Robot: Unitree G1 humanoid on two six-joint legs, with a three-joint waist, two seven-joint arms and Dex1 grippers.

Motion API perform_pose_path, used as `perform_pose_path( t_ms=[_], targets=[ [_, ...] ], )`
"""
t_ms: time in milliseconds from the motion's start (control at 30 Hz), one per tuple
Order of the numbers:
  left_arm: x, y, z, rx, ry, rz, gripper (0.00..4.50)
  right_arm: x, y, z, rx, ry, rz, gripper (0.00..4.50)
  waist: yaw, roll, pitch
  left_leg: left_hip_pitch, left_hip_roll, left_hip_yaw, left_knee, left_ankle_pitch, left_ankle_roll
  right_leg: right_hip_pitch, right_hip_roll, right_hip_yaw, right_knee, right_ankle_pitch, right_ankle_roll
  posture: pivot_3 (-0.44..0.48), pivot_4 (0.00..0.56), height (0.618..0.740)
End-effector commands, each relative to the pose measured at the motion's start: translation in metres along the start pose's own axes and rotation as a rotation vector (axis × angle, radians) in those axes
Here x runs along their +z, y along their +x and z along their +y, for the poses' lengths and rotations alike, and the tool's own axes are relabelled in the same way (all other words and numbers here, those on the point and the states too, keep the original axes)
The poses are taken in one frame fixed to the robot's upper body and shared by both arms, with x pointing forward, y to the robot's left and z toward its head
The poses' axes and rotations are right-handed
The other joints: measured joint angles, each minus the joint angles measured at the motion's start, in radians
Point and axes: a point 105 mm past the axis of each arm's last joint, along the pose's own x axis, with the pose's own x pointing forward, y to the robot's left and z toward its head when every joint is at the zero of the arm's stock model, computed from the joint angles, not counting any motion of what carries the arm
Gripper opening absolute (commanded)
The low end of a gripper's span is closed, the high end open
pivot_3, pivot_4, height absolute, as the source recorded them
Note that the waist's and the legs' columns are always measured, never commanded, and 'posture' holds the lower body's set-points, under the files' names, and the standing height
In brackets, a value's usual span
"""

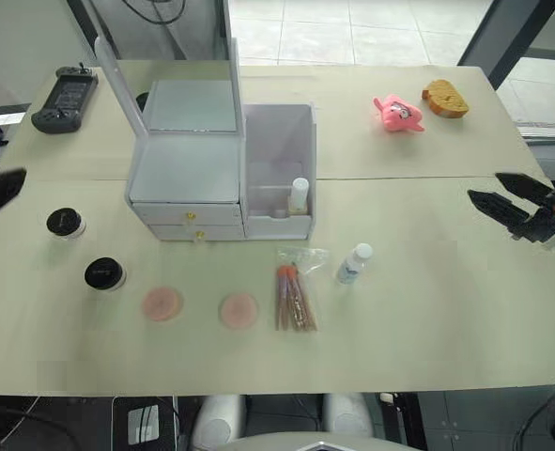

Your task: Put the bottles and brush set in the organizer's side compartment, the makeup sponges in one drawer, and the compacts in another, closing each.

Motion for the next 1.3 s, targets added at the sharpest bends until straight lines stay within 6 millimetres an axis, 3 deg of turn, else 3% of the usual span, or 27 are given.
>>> perform_pose_path(
  t_ms=[33,133,267,467,600,700,833,1200,1300],
  targets=[
    [0.000,0.027,-0.043,-0.201,0.019,0.098,4.50,0.027,0.012,0.045,0.197,-0.043,0.008,4.47,-0.004,0.000,0.000,0.001,0.000,0.000,0.000,0.000,0.000,0.001,0.000,0.000,0.000,0.000,0.000,0.000,0.150,0.740],
    [-0.025,0.046,-0.098,-0.466,0.061,0.289,4.50,0.031,0.022,0.081,0.329,-0.063,0.103,4.47,-0.005,0.000,0.000,0.003,0.000,0.001,-0.001,-0.001,0.000,0.001,0.000,0.002,0.000,0.000,0.000,0.000,0.150,0.740],
    [-0.032,0.064,-0.139,-0.654,0.093,0.336,4.50,0.019,0.030,0.109,0.390,-0.135,0.200,4.47,-0.002,0.000,0.000,0.001,0.000,0.001,0.000,-0.002,0.001,-0.001,0.001,0.002,0.000,0.000,0.000,0.000,0.150,0.740],
    [-0.043,0.074,-0.176,-0.826,0.128,0.386,4.50,-0.003,0.040,0.126,0.381,-0.206,0.270,4.47,0.014,0.000,0.000,0.001,-0.001,0.002,0.002,-0.002,0.002,0.000,0.001,0.004,-0.001,0.000,0.000,0.000,0.150,0.740],
    [-0.046,0.083,-0.183,-0.839,0.104,0.373,4.50,-0.027,0.047,0.129,0.350,-0.185,0.295,4.47,0.019,-0.001,0.000,0.001,-0.001,0.002,0.002,-0.002,0.002,0.000,0.001,0.004,-0.001,0.000,0.000,0.000,0.150,0.740],
    [-0.050,0.085,-0.184,-0.845,0.111,0.386,4.50,-0.034,0.050,0.127,0.327,-0.149,0.268,4.47,0.021,-0.001,0.000,0.001,-0.002,0.003,0.003,-0.002,0.002,0.000,0.001,0.005,-0.001,0.000,0.000,0.000,0.150,0.740],
    [-0.045,0.090,-0.181,-0.834,0.107,0.369,4.50,-0.039,0.050,0.130,0.331,-0.165,0.276,3.27,0.024,-0.001,0.000,0.000,-0.002,0.002,0.003,-0.002,0.002,0.000,0.001,0.005,-0.001,0.000,0.000,0.000,0.150,0.740],
    [-0.041,0.094,-0.179,-0.829,0.142,0.370,4.50,-0.045,0.050,0.131,0.334,-0.168,0.255,3.27,0.023,-0.001,0.000,0.001,-0.002,0.002,0.003,-0.002,0.002,0.000,0.001,0.005,-0.001,0.000,-0.001,0.000,0.150,0.740],
    [-0.042,0.094,-0.180,-0.829,0.146,0.372,4.50,-0.048,0.051,0.131,0.334,-0.170,0.247,2.36,0.022,-0.001,0.000,0.001,-0.002,0.002,0.003,-0.002,0.002,0.000,0.001,0.005,-0.001,0.000,-0.001,0.000,0.150,0.740]
  ],
)
